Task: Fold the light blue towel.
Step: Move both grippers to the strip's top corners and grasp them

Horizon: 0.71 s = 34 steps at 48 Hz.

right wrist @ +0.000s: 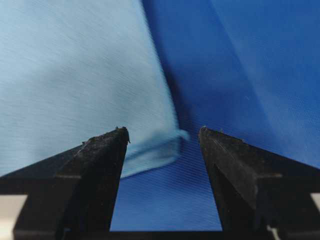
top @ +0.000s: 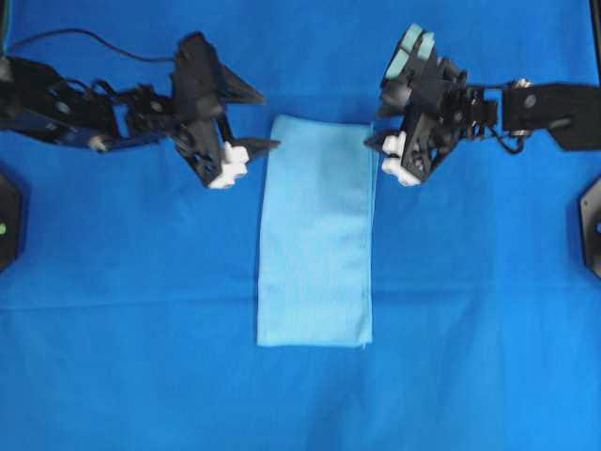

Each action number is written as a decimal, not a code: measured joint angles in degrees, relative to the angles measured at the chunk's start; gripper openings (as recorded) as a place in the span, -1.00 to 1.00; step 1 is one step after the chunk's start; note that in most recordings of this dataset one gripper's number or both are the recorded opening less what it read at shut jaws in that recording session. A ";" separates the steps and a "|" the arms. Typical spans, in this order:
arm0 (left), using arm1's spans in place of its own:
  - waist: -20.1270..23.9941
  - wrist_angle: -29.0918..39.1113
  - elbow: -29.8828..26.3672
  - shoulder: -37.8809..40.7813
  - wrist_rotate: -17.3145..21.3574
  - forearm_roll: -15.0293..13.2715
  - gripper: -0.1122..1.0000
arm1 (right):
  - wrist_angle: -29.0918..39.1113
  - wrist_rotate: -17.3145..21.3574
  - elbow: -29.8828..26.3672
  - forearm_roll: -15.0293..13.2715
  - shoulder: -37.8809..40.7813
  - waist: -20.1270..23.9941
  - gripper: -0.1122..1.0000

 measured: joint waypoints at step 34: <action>2.29 -2.20 -5.36 13.71 0.00 0.00 -0.64 | -0.70 0.09 -0.18 0.26 5.10 -0.09 -0.74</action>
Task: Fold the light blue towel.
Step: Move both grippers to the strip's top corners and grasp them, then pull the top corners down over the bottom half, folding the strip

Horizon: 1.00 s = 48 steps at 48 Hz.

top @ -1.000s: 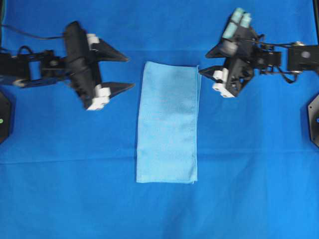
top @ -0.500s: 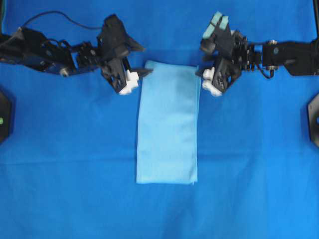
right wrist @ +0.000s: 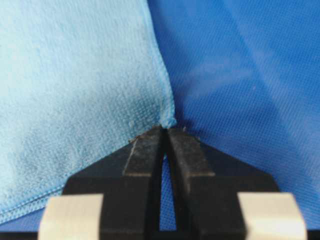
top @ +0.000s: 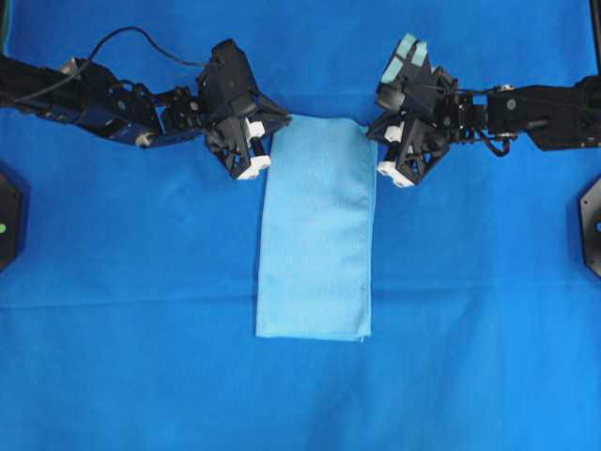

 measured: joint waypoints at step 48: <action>0.00 4.92 2.64 -13.62 6.68 0.00 -0.66 | 6.77 -0.18 -1.05 0.00 -8.79 0.00 -0.74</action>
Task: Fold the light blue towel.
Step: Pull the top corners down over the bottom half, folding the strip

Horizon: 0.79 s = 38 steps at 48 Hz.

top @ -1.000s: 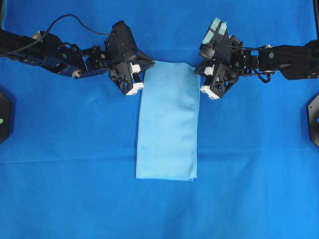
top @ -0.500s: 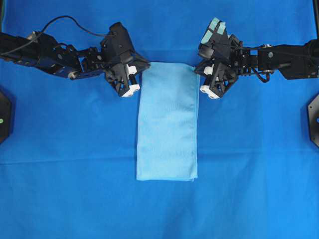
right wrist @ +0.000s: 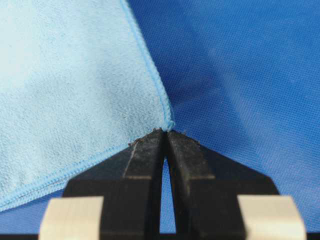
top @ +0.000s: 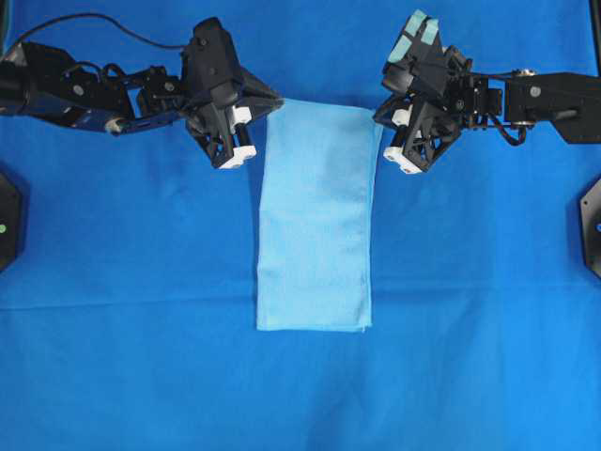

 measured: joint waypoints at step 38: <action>-14.94 5.01 6.68 -7.56 -1.23 0.00 -0.66 | 9.05 7.38 0.26 0.26 -6.24 14.77 -0.74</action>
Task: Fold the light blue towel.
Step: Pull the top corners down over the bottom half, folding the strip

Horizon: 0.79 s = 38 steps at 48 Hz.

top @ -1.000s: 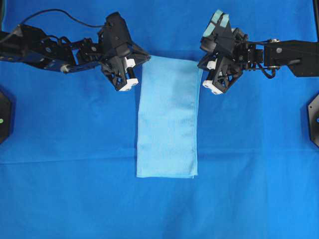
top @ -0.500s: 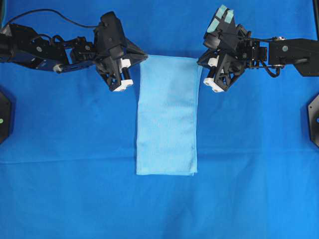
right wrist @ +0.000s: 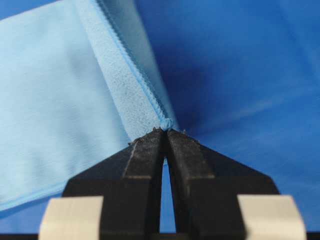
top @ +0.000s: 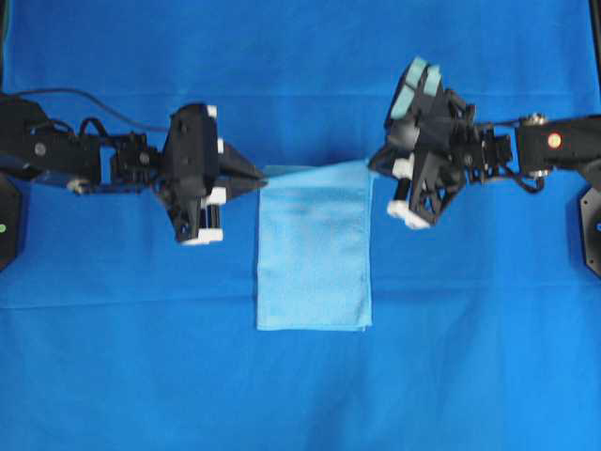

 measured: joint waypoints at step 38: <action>-19.60 5.10 -3.87 5.45 -8.53 -0.26 -0.66 | 0.44 15.82 -0.97 0.09 5.36 21.09 -0.74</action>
